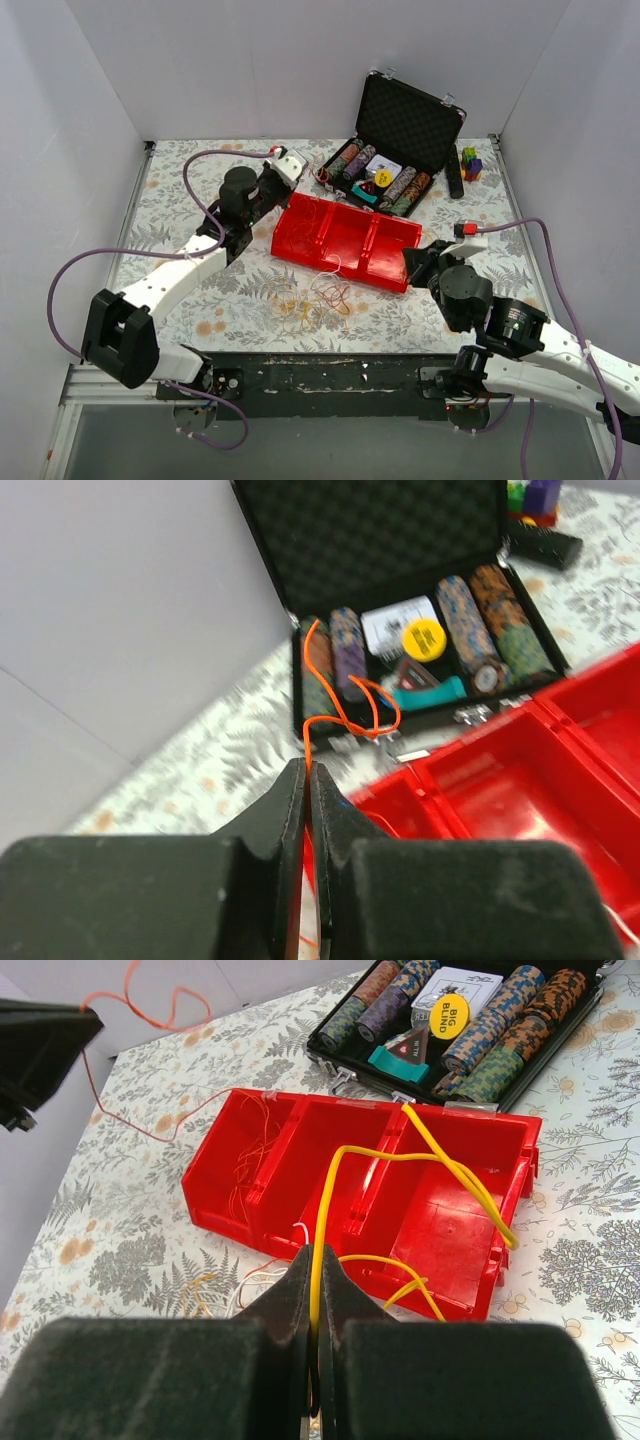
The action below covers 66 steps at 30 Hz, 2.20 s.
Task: Untangle the cables
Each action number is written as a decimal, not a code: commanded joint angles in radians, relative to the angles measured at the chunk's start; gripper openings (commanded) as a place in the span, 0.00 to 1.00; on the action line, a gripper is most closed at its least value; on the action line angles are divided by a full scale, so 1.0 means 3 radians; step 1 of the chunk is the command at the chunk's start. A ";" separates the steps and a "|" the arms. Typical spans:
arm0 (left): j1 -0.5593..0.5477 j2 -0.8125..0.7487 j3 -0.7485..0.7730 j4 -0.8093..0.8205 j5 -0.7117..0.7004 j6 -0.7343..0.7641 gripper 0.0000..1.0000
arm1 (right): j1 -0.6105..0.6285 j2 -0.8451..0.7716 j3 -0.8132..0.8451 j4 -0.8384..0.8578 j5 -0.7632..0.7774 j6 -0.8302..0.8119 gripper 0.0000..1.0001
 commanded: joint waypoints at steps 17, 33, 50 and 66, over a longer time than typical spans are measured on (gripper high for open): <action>-0.0019 0.1060 0.0680 -0.1785 -0.0309 -0.1668 0.00 | -0.0010 0.0126 0.0250 0.0099 -0.0005 -0.0088 0.01; -0.0346 0.1172 0.0425 -0.1494 -0.1128 -0.1331 0.12 | -0.0061 0.0576 0.0332 0.0651 -0.0321 -0.0456 0.01; -0.0208 0.0391 0.1130 -0.1928 -0.0678 -0.1295 0.98 | -0.1216 0.2334 0.0899 0.1387 -0.2285 -0.0589 0.01; 0.1132 0.0804 0.0676 -0.1918 0.0543 -0.1112 0.98 | -0.1406 0.3163 0.1186 0.1352 -0.2531 -0.0702 0.13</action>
